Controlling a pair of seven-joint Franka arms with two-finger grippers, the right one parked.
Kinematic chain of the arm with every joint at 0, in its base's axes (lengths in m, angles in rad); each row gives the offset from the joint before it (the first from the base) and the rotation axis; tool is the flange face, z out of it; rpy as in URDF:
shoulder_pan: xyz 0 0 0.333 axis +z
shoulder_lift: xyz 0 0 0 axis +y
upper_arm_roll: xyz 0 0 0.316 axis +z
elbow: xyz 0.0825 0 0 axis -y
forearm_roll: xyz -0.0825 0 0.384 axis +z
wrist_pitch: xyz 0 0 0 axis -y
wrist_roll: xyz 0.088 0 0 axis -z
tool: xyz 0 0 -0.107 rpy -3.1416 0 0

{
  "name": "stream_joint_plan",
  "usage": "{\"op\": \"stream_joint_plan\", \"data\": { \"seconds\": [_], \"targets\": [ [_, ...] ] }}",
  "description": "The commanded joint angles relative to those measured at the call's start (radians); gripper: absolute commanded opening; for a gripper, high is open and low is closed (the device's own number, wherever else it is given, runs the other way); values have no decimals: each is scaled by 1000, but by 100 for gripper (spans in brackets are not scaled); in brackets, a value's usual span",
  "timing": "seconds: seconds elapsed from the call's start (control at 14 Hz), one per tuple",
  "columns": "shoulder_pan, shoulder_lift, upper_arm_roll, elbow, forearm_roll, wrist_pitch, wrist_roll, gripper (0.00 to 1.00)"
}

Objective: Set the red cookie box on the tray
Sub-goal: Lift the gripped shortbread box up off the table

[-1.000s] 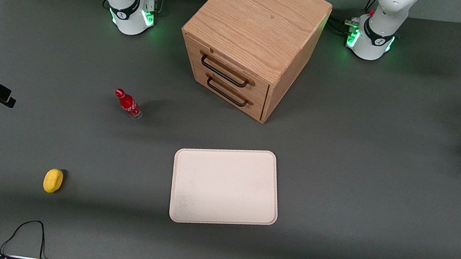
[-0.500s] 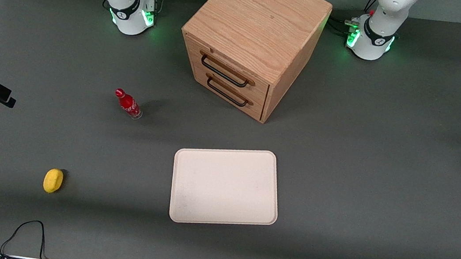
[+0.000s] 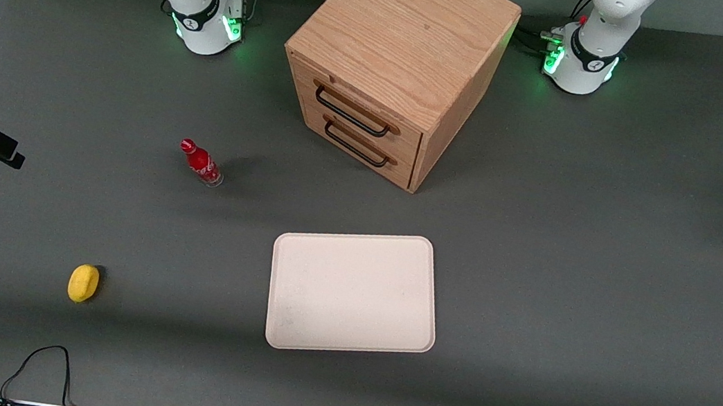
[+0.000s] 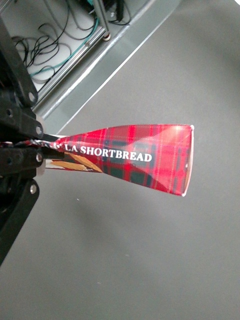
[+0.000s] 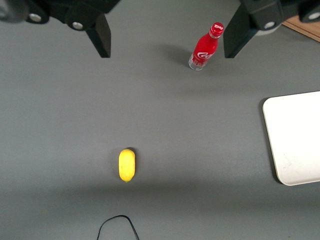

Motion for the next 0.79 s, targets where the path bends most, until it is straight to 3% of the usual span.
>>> {"op": "stream_joint_plan", "data": {
  "seconds": [0.0, 0.43, 0.71],
  "targets": [
    [-151, 13, 6, 67, 33, -120, -306, 0],
    [-554, 14, 3, 127, 41, -312, -1120, 0],
    [-809, 31, 4, 150, -19, -297, -1610, 0]
  ]
}}
